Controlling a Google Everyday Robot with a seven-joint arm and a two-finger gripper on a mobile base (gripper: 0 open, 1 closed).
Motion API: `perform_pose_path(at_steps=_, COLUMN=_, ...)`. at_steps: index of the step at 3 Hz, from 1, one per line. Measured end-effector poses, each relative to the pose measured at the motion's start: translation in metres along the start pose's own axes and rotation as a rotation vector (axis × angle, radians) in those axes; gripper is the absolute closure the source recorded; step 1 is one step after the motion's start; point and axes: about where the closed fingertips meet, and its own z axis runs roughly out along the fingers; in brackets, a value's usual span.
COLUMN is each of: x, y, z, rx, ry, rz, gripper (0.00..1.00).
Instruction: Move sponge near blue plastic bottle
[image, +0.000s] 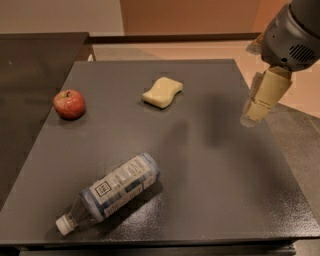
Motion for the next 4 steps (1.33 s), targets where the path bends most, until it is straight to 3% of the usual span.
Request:
perform_pose_path(at_steps=2, x=-0.048, y=-0.041, z=0.049, rx=0.018, ry=-0.106, rz=0.036, gripper=0.00)
perform_pose_path(at_steps=3, x=-0.070, y=-0.059, z=0.080, rx=0.008, ry=-0.164, rz=0.048, gripper=0.00)
perform_pose_path(at_steps=4, x=-0.086, y=-0.072, z=0.111, rx=-0.034, ry=-0.208, rz=0.054, gripper=0.00)
